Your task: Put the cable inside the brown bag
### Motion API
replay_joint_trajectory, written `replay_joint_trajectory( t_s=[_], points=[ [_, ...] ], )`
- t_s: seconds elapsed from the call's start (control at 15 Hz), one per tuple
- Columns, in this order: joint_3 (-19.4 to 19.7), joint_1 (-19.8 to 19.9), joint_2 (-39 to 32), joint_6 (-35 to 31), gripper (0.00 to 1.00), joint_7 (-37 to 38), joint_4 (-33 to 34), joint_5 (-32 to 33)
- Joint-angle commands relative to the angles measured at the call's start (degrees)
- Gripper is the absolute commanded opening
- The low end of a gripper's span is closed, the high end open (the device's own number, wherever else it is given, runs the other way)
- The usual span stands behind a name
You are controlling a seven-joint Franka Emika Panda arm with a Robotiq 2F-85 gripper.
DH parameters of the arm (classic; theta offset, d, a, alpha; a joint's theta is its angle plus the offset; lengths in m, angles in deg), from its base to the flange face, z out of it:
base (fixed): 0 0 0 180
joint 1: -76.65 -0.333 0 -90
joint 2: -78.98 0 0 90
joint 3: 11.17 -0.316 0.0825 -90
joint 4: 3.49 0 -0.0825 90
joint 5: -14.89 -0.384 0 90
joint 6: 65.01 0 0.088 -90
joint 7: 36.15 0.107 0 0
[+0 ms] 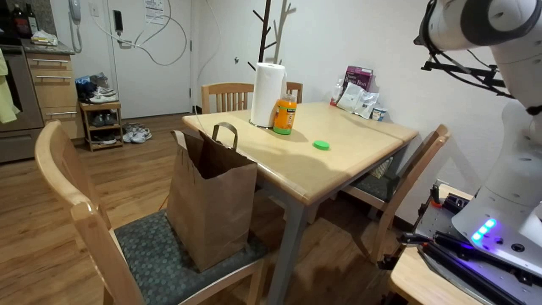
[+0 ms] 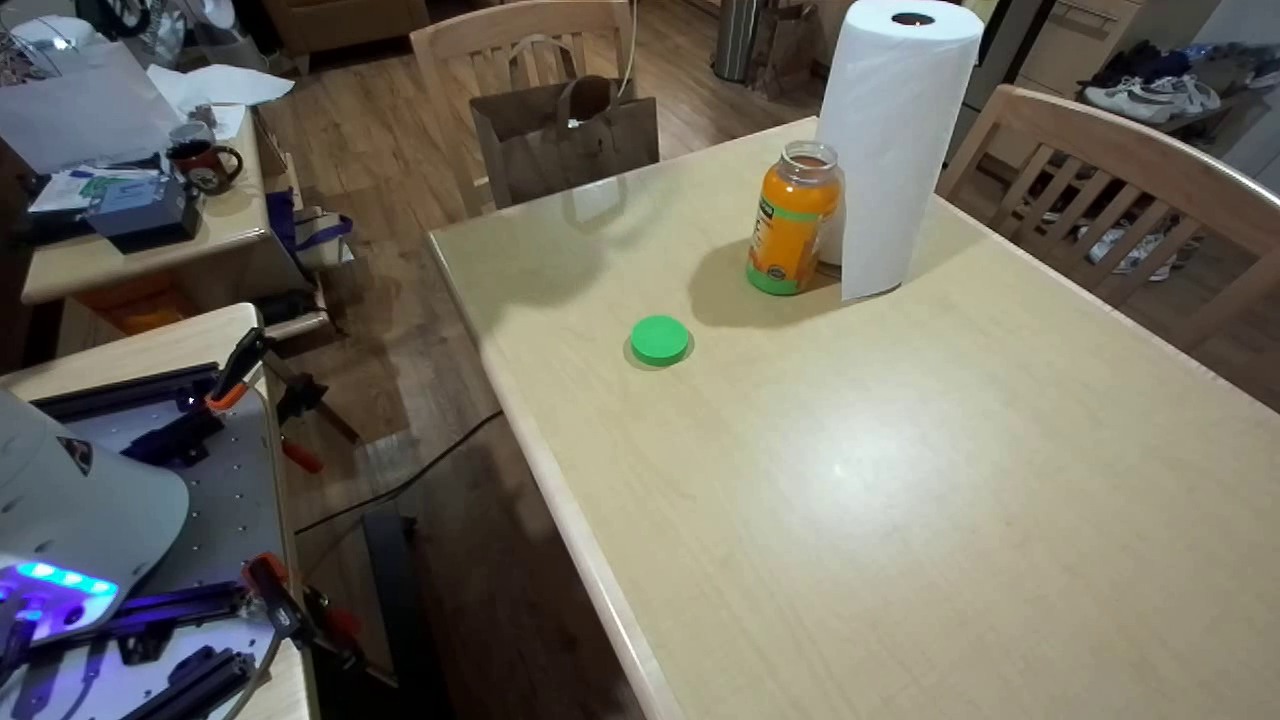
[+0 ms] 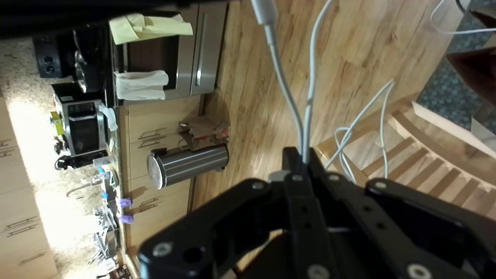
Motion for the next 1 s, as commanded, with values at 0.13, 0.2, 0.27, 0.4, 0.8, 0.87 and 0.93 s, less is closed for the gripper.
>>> replay_joint_trajectory(
  t_s=[0.13,0.2,0.27,0.4,0.8,0.87,0.93],
  points=[
    [-5.8,5.3,-2.7,-1.9,0.01,-4.3,1.0,-8.0],
    [-6.1,5.5,-2.7,-1.6,0.01,-4.3,1.2,-8.2],
    [-6.2,5.3,-2.8,-1.6,0.01,-4.1,1.3,-8.2],
    [-6.0,4.7,-2.6,-1.2,0.01,-3.2,1.4,-7.3],
    [0.9,-0.9,-4.8,0.6,0.01,-1.0,8.0,-8.3],
    [1.9,-1.6,-4.8,0.7,0.01,-0.1,8.5,-8.1],
    [2.8,-2.2,-5.0,0.6,0.01,0.7,9.0,-7.9]
  ],
)
